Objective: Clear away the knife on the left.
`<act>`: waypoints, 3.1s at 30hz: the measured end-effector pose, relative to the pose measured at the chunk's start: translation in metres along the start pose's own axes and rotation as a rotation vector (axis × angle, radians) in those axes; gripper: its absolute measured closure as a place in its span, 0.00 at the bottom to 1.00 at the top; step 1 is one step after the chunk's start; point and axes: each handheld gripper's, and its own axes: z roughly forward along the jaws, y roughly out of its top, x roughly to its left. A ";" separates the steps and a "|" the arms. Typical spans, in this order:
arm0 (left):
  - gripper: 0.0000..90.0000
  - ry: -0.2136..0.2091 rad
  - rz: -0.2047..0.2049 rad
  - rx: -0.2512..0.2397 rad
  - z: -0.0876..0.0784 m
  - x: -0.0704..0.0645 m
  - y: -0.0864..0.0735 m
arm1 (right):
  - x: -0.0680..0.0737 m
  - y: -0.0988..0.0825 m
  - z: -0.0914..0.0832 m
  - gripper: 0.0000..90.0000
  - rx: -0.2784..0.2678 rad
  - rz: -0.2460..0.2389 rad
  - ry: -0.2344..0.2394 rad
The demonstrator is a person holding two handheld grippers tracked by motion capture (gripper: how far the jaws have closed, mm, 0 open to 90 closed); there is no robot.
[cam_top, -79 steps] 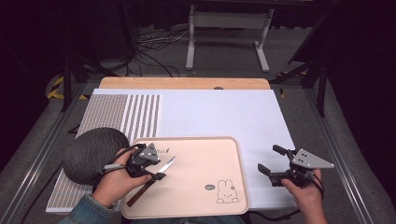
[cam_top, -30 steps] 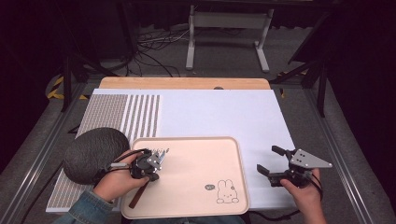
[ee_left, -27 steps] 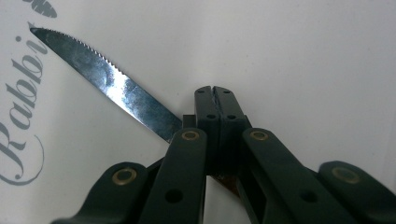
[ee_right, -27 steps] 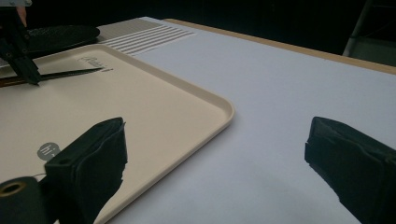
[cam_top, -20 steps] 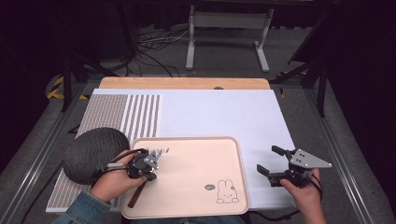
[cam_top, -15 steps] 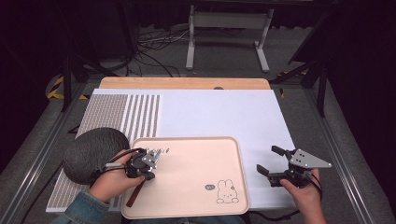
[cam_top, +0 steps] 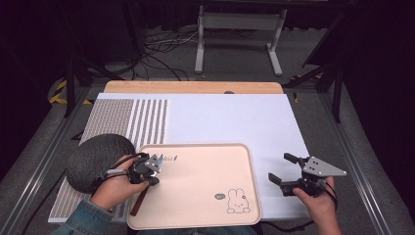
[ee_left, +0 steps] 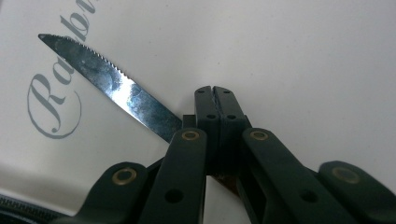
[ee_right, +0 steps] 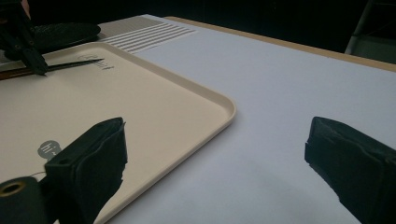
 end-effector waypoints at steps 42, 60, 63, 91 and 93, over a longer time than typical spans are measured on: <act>0.81 0.038 -0.049 -0.120 -0.024 0.001 -0.014 | -0.001 0.001 0.006 0.07 0.008 -0.006 0.001; 0.13 0.139 -0.098 -0.447 -0.055 -0.004 -0.033 | 0.000 0.003 0.006 0.07 -0.002 -0.008 -0.003; 0.11 0.132 -0.117 -0.490 -0.058 -0.004 -0.040 | 0.000 0.002 0.005 0.07 -0.003 -0.009 -0.002; 0.04 0.277 -0.242 -0.821 -0.073 -0.011 -0.118 | 0.001 0.003 0.000 0.06 -0.026 -0.006 -0.008; 0.04 0.288 -0.259 -0.835 -0.071 -0.011 -0.125 | 0.001 0.003 0.001 0.06 -0.027 -0.007 -0.008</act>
